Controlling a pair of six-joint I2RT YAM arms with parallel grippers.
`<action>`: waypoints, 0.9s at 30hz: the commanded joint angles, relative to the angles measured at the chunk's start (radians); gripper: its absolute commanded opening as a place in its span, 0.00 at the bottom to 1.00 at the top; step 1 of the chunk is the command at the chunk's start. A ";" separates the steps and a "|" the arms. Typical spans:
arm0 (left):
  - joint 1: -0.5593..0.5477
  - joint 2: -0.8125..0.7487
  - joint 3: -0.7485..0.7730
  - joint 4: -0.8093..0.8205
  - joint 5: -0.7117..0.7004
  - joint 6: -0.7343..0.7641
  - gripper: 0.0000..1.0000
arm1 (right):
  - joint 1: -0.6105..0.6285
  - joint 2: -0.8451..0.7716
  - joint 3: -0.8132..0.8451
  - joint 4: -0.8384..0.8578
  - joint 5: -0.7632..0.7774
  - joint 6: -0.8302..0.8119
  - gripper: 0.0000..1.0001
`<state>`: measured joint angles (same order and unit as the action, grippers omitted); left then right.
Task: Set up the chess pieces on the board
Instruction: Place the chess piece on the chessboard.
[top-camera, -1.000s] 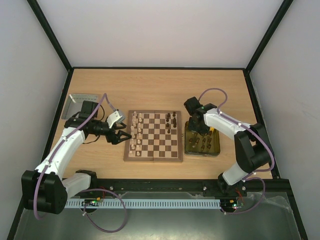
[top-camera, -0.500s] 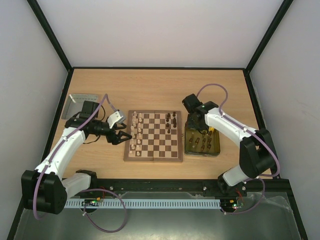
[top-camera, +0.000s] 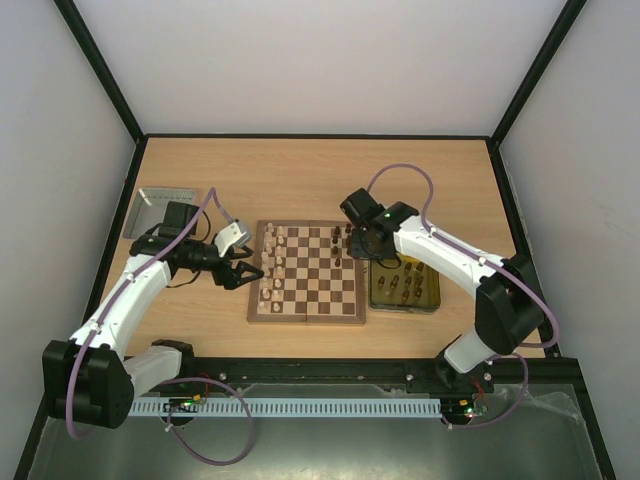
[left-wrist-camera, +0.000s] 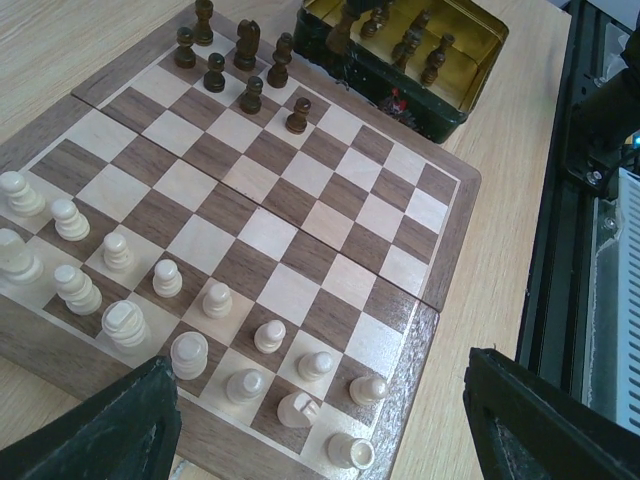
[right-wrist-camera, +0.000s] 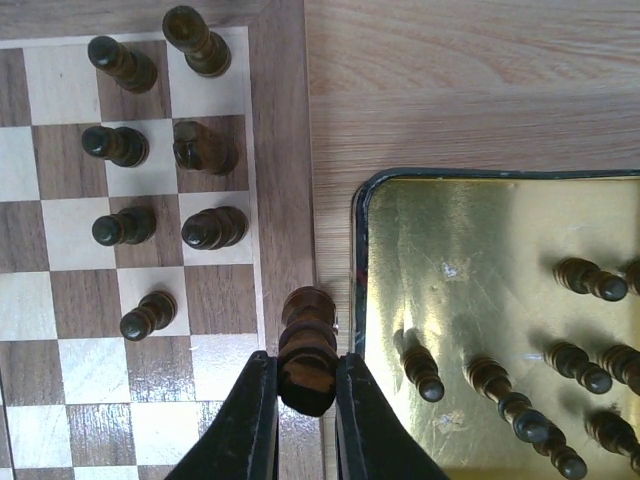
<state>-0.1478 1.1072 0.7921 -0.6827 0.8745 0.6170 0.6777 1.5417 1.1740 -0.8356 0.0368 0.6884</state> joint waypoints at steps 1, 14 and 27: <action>-0.006 -0.003 0.014 0.007 0.010 0.000 0.78 | 0.015 0.041 0.029 0.007 -0.013 0.016 0.02; -0.007 -0.001 0.012 0.008 0.007 -0.003 0.78 | 0.065 0.106 0.060 0.032 -0.026 0.029 0.02; -0.010 -0.009 0.008 0.014 0.000 -0.005 0.78 | 0.075 0.128 0.059 0.048 -0.027 0.033 0.02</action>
<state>-0.1524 1.1072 0.7918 -0.6769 0.8623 0.6102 0.7422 1.6550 1.2133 -0.7948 -0.0021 0.7078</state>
